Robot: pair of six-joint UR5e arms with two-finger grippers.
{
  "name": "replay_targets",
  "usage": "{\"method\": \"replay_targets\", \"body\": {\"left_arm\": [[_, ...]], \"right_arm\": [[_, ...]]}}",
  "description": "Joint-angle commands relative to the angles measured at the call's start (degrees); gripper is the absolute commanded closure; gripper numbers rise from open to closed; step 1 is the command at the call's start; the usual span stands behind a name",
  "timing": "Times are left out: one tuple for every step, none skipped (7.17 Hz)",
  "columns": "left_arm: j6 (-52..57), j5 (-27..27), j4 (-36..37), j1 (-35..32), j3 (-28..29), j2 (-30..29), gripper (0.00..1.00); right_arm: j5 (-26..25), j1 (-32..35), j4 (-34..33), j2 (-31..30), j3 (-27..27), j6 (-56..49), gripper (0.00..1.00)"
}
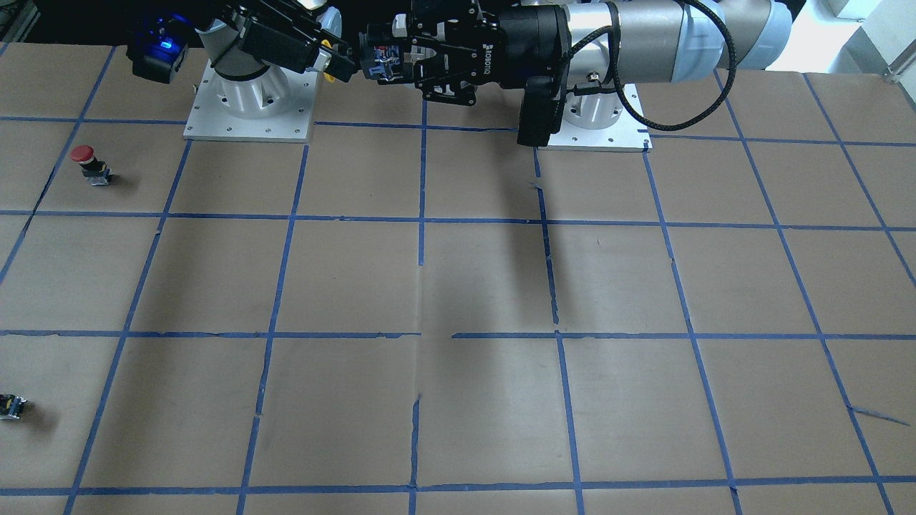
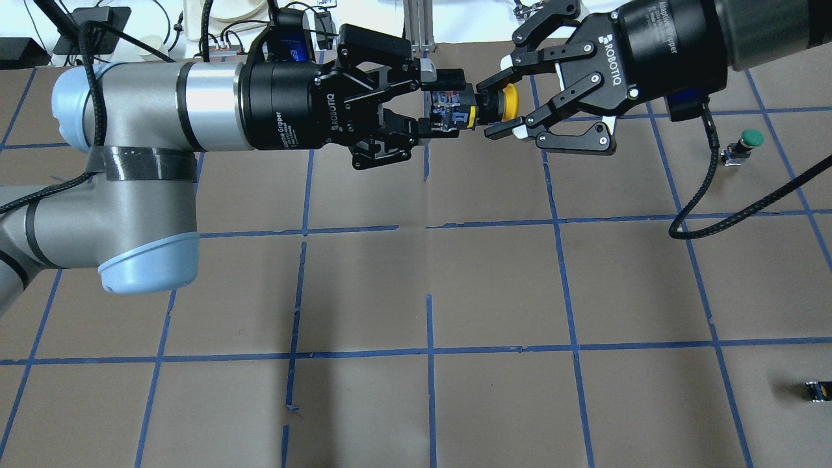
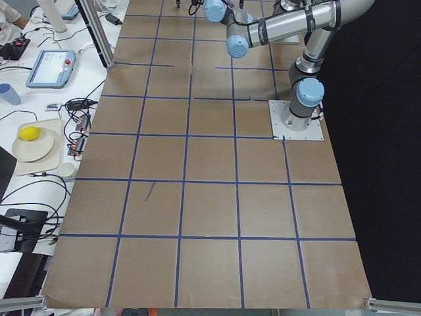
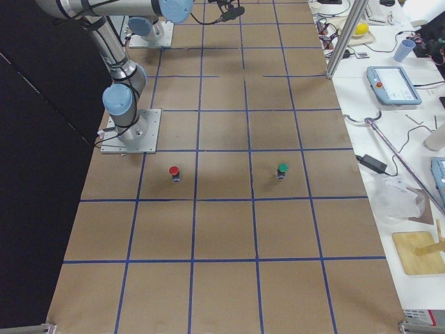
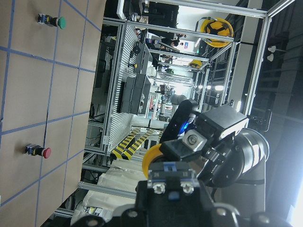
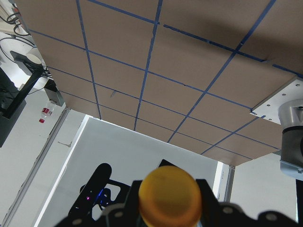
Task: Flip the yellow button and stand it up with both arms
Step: 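Close the right gripper on the yellow cap and open the left gripper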
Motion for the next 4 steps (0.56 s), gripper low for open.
{"method": "replay_targets", "body": {"left_arm": [[-1.93,-0.03,0.28,0.08,0.51,-0.11,0.0],[-1.86,-0.03,0.28,0.43,0.52,-0.11,0.0],[-1.77,0.5,0.46,2.0,0.52,-0.11,0.0],[-1.42,0.76,0.46,4.8,0.69,-0.46,0.0]], "right_arm": [[-0.11,-0.1,-0.15,0.0,-0.01,-0.04,0.9],[-0.63,-0.53,-0.84,0.26,-0.09,-0.57,0.91],[-2.38,-2.54,-3.29,0.61,-0.1,-1.96,0.92],[-6.92,-6.04,-3.75,1.22,-0.1,-4.5,0.92]]}}
